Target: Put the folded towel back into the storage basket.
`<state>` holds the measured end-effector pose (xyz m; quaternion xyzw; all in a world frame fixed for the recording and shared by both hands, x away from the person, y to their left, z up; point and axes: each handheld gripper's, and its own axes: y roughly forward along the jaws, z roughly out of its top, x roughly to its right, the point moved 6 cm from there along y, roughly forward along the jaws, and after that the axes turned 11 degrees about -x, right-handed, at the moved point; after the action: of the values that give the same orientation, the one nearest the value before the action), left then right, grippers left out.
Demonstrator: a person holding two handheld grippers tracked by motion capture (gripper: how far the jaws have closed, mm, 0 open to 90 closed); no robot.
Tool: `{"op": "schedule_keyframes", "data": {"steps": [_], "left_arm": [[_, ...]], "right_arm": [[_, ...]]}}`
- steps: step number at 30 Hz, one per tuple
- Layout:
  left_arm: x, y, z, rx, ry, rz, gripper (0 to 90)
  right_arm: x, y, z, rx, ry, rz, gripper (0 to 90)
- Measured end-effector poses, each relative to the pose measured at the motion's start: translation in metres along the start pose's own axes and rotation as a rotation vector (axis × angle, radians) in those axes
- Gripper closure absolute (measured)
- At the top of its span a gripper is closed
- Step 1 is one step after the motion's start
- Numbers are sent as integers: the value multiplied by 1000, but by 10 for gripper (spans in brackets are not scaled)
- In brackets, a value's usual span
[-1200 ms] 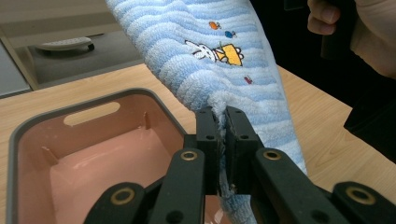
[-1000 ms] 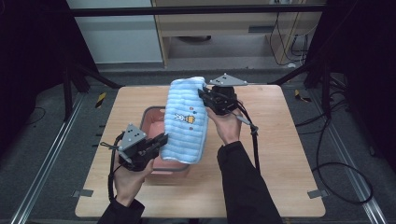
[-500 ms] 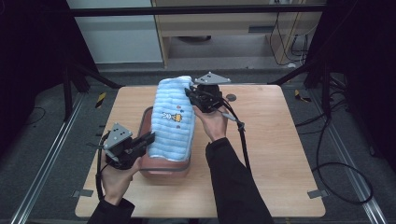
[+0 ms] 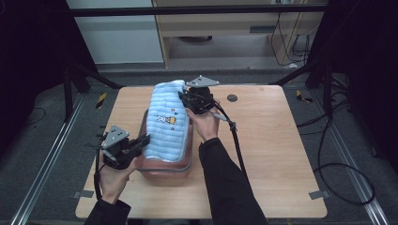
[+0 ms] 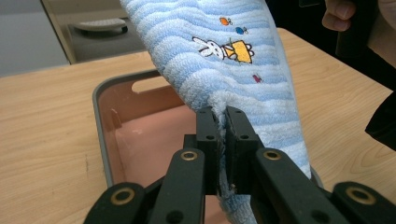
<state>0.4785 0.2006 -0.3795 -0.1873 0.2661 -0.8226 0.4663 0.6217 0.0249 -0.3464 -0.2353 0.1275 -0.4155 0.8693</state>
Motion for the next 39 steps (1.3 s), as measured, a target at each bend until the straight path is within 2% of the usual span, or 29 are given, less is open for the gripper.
{"op": "schedule_keyframes", "data": {"steps": [8, 19, 39], "left_arm": [[-3, 16, -9, -37, -3, 7, 851], [0, 33, -21, -93, 26, 32, 851], [-8, 47, -41, -154, 8, 47, 851]], "right_arm": [[4, 14, -15, -23, 17, 5, 798], [8, 31, -31, -60, 11, 1, 798], [1, 61, -57, -113, 8, 14, 798]]}}
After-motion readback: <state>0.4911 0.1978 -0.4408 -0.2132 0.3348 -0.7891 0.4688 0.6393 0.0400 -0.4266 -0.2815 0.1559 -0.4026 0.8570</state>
